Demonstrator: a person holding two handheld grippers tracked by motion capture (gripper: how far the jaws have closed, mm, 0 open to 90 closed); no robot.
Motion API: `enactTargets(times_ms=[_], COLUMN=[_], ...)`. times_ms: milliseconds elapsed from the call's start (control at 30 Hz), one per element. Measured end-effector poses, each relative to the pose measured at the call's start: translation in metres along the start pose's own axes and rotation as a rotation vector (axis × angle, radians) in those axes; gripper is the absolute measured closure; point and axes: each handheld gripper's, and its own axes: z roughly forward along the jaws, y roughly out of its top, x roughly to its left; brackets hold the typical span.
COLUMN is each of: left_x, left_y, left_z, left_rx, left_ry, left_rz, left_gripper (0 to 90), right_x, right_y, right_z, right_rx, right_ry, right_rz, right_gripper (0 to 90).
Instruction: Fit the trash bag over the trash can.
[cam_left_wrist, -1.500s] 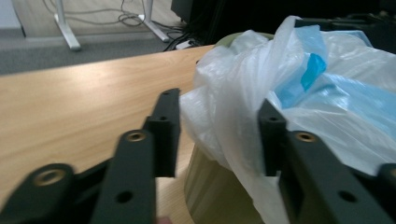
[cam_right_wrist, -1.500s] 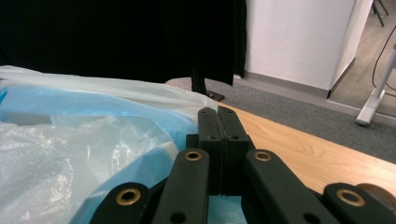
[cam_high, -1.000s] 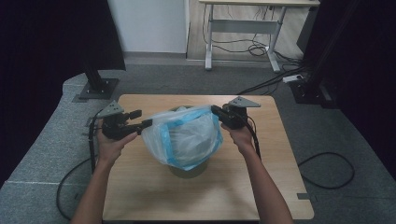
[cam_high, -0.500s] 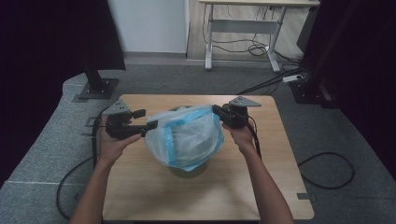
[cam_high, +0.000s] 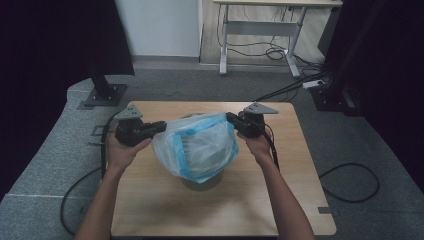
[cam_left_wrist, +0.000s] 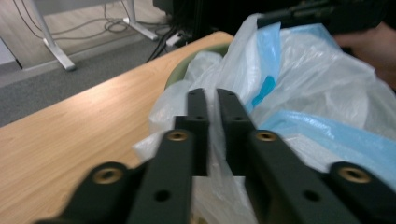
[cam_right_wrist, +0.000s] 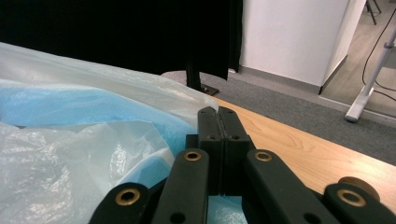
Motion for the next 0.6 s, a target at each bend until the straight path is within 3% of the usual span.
enactTargets(times_ms=[200,367,467,600], left_x=[0.012,0.025,0.033,0.041], left_y=[-0.003,-0.006,-0.01,-0.015], left_z=[0.0,0.01,0.018,0.029], left_rx=[-0.063,-0.043,-0.022,-0.017], left_ry=[0.008,0.037,0.053,0.062], left_rz=[-0.061,-0.089,-0.097,-0.116], left_gripper=[89.1,87.8,88.3,89.3], right_x=[-0.001,-0.003,-0.005,-0.007], right_y=[0.002,0.001,0.0,-0.004], right_z=[-0.002,0.0,0.003,0.009], right_rx=[-0.022,-0.029,-0.017,0.002], right_ry=[0.011,0.006,-0.007,-0.007], right_rz=[-0.004,-0.012,-0.046,-0.057], right_gripper=[87.7,87.8,87.9,88.6])
